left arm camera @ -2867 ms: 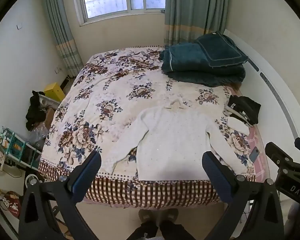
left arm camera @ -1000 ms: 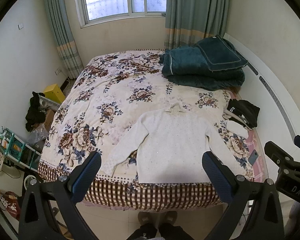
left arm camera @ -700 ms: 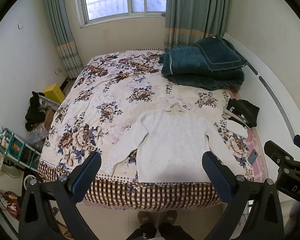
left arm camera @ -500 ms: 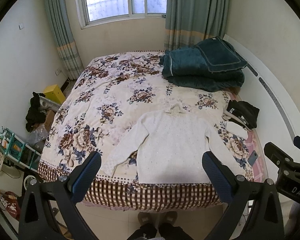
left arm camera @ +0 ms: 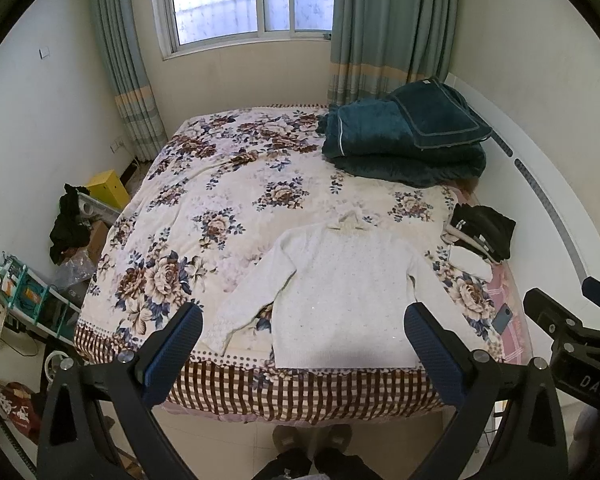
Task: Fold small clothes
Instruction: 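Lower both tools toward the white sweater's sleeves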
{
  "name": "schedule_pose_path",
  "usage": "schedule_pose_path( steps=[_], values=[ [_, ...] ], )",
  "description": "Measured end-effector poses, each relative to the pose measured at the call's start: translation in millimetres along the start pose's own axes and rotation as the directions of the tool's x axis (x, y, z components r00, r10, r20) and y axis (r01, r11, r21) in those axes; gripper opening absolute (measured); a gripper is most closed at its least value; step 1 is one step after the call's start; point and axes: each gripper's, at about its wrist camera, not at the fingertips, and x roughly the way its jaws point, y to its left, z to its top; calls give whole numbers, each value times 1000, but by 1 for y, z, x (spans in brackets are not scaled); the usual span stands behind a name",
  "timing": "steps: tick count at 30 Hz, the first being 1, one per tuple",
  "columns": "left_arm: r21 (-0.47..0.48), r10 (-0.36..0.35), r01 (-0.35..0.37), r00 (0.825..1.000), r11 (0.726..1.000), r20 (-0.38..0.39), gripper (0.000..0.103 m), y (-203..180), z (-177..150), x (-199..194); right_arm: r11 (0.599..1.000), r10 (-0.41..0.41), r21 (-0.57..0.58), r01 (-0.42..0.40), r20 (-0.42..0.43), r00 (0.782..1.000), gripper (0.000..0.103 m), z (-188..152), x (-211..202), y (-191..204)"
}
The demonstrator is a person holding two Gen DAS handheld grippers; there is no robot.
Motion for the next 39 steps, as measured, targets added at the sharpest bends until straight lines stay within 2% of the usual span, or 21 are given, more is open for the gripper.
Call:
schedule_pose_path(
  steps=[6,9,12,13,18,22,23,26,28,33,34,36,37,39],
  values=[
    [6,-5,5,1000,1000,3,103,2,1,4,1000,-5,5,5,1,1000,103,-1,1,-1],
    [3,1,-1,1000,1000,7,103,7,0,19,999,0,36,0,2,1000,103,-4,1,-2],
    [8,17,-17,1000,1000,6,103,12,-6,50,994,8,113,-7,-2,1000,103,-13,22,-14],
    [27,28,-28,1000,999,3,103,13,-10,72,989,7,149,-6,-10,1000,103,-18,32,-20],
    [69,40,-37,998,997,-46,103,11,-28,143,940,-69,328,97,-99,993,103,-54,100,-70],
    [81,77,-66,986,995,-146,103,0,-41,219,861,-116,464,207,-217,969,103,-96,171,-132],
    [83,80,-68,985,994,-153,103,-1,-43,227,837,-116,498,227,-244,963,103,-107,189,-150],
    [102,123,-106,976,989,-179,103,-15,-46,271,750,-113,592,295,-325,939,103,-148,249,-215],
    [120,160,-138,968,983,-194,103,-28,-47,305,678,-109,648,348,-379,919,103,-179,290,-260],
    [147,223,-192,945,970,-240,103,-53,-51,381,535,-89,716,448,-480,873,103,-251,393,-361],
    [148,232,-200,939,969,-254,103,-57,-54,399,499,-69,739,452,-486,871,103,-268,418,-385],
    [143,259,-225,916,964,-305,103,-66,-63,443,465,-62,752,467,-498,865,102,-286,458,-411],
    [137,263,-231,911,963,-317,103,-68,-65,452,457,-69,751,477,-505,860,102,-296,480,-426],
    [123,286,-258,890,958,-356,103,-75,-75,488,441,-67,757,482,-508,859,101,-312,519,-447]
  ],
)
